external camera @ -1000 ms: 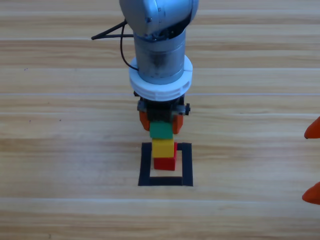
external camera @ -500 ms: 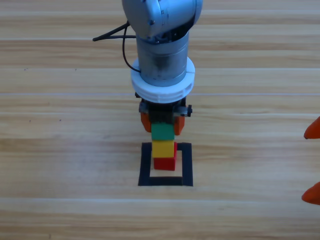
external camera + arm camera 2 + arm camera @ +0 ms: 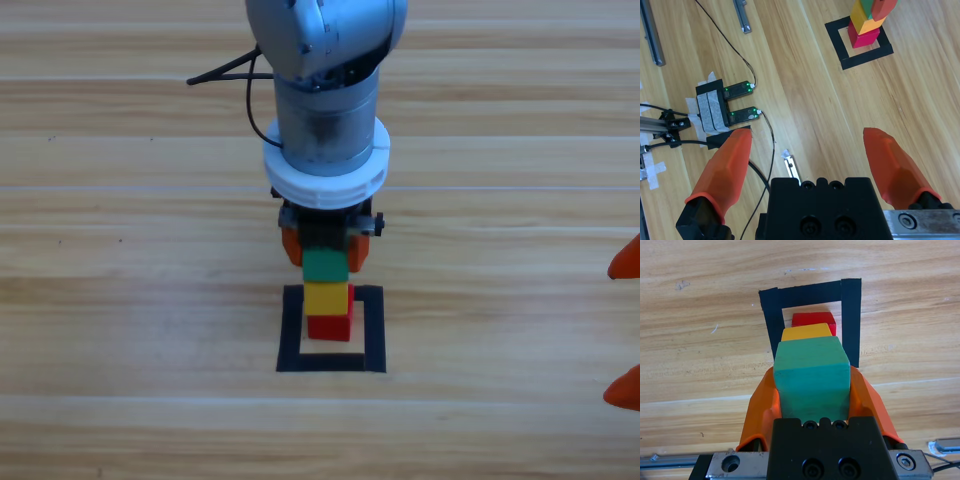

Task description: Stack the blocks in the rectangular block: red at the bottom, yellow in the middle, green on top

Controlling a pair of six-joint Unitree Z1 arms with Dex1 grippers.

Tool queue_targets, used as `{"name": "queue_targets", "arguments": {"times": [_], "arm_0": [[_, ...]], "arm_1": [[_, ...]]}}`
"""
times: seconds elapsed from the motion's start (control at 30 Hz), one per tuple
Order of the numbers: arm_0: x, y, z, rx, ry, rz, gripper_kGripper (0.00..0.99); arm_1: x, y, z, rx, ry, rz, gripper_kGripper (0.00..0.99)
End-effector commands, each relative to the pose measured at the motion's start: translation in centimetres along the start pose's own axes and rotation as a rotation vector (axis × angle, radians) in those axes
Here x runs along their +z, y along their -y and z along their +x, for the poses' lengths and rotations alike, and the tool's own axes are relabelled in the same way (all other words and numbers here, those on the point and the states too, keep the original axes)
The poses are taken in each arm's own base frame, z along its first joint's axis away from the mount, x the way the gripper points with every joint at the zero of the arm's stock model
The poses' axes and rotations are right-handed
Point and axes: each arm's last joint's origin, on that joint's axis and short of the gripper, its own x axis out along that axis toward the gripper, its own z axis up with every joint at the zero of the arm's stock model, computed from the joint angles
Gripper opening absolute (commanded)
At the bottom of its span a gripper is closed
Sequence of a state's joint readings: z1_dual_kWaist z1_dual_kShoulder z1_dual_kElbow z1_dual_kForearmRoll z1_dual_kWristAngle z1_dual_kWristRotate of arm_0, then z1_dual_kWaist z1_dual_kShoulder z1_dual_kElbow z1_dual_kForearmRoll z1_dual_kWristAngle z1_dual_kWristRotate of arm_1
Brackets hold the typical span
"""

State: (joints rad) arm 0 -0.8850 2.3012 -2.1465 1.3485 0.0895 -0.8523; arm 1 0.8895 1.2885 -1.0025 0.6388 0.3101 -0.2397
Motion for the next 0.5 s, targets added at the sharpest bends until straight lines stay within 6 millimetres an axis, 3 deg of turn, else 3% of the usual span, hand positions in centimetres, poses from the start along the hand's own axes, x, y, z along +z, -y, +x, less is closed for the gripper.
{"name": "queue_targets", "arguments": {"times": [0.03, 0.2, 0.27, 0.3, 0.33, 0.37, 0.4, 0.47, 0.5], "arm_0": [[-0.5, 1.3, 3.0, 0.059, -0.034, 0.018, 0.009], [-0.5, 1.3, 3.0, 0.058, -0.032, 0.018, 0.012], [-0.5, 1.2, 2.5, 0.050, -0.025, 0.016, 0.075], [-0.5, 1.2, 2.2, 0.044, -0.018, 0.016, 0.183], [-0.5, 1.2, 1.9, 0.038, -0.013, 0.017, 0.400], [-0.5, 1.1, 1.5, 0.033, -0.008, 0.015, 0.704], [-0.6, 1.0, 1.2, 0.028, -0.004, 0.013, 0.838], [-0.6, 0.9, 0.6, 0.020, 0.003, 0.012, 0.983], [-0.7, 0.8, 0.4, 0.017, 0.007, 0.011, 0.990]], "arm_1": [[-0.1, 0.9, 1.3, 0.009, -0.062, 0.031, 0.983], [-0.1, 0.9, 1.3, 0.007, -0.063, 0.031, 0.983], [-0.1, 0.9, 1.3, 0.009, -0.061, 0.031, 0.983], [-0.1, 0.9, 1.3, 0.009, -0.064, 0.031, 0.983], [-0.1, 0.9, 1.3, 0.007, -0.063, 0.029, 0.983], [-0.1, 0.9, 1.3, 0.009, -0.064, 0.030, 0.983], [-0.2, 0.9, 1.4, 0.010, -0.065, 0.029, 0.983], [-0.2, 0.9, 1.4, 0.010, -0.065, 0.029, 0.983], [-0.2, 0.9, 1.4, 0.010, -0.065, 0.029, 0.983]]}}
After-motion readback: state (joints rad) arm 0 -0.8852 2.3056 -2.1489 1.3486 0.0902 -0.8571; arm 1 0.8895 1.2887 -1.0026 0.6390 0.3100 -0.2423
